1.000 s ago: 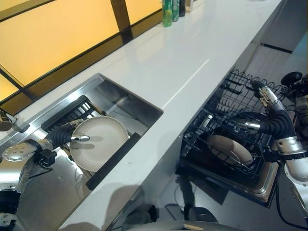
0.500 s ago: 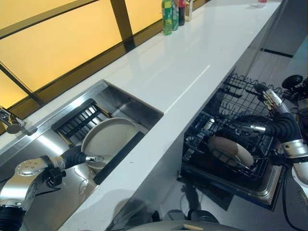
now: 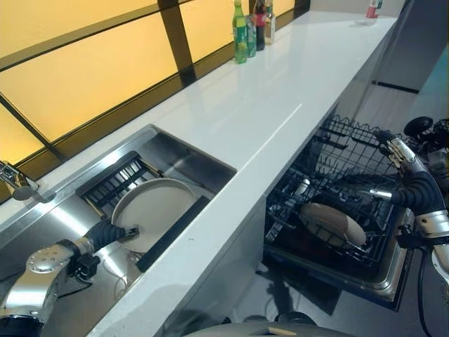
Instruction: Pick up plates and place into dishwasher.
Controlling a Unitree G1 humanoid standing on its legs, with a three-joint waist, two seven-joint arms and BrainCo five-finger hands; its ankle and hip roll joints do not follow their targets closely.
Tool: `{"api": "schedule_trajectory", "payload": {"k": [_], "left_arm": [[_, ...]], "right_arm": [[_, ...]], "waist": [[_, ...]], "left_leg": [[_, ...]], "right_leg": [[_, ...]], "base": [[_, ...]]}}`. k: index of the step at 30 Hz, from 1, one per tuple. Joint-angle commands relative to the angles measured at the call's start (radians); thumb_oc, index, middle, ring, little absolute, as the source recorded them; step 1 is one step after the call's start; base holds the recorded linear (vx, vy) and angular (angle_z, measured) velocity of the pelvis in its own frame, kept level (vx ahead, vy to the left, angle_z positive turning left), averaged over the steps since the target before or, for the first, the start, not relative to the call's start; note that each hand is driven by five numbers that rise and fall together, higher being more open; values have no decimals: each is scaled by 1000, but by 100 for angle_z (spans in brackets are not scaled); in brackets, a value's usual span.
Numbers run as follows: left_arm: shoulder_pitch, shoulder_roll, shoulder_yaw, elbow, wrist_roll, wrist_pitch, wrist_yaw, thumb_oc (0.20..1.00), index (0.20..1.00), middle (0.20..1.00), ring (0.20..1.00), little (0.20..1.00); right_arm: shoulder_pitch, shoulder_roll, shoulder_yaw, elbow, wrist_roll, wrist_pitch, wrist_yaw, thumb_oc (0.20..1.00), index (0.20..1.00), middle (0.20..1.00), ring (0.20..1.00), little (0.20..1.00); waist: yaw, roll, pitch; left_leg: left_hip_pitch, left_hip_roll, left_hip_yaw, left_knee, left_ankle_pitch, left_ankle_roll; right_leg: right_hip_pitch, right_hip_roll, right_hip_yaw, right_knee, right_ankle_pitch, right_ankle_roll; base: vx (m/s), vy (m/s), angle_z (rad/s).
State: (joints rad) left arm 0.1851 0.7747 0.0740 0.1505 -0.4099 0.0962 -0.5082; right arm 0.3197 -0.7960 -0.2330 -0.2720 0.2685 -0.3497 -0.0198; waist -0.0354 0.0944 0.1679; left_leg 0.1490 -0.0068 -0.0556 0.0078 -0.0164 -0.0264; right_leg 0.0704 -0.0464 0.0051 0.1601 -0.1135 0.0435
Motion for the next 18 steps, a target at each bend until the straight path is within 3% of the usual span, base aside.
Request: {"api": "schedule_trajectory", "payload": {"k": [1, 6, 10, 18], "left_arm": [[-6, 34, 102, -16, 75, -128, 145, 200, 200, 200, 200, 200], [-20, -20, 168, -44, 139, -249, 318, 200, 200, 200, 200, 200], [-38, -47, 234, -132, 139, -301, 424, 200, 200, 200, 200, 200], [-51, -63, 338, -266, 103, -373, 500, 200, 200, 200, 200, 200]], "right_arm": [[-5, 13, -44, -65, -1, -57, -4, 1000, 1000, 1000, 1000, 1000], [-21, 55, -40, -65, -38, -68, -18, 1000, 1000, 1000, 1000, 1000], [-30, 90, -50, -80, -57, -67, -57, 1000, 1000, 1000, 1000, 1000], [-50, 134, -99, -98, -101, -52, -167, 1000, 1000, 1000, 1000, 1000]], "waist": [[36, -64, -63], [45, -75, -74], [52, -83, -90], [66, -89, -122]], "left_leg": [[-97, -75, -35, 106, -52, 23], [-92, -69, -37, 85, -50, 18], [-99, -61, -39, 68, -41, 12], [-100, -44, -46, 29, -31, 3]], "right_leg": [[-33, -99, -20, -3, 47, 152], [-29, -96, -32, -10, 38, 145], [-37, -92, -45, -17, 39, 138], [-35, -78, -77, -30, 24, 118]], "base": [[-59, -12, 4], [-78, -15, 2], [-133, -23, 2], [-166, -47, 10]]}}
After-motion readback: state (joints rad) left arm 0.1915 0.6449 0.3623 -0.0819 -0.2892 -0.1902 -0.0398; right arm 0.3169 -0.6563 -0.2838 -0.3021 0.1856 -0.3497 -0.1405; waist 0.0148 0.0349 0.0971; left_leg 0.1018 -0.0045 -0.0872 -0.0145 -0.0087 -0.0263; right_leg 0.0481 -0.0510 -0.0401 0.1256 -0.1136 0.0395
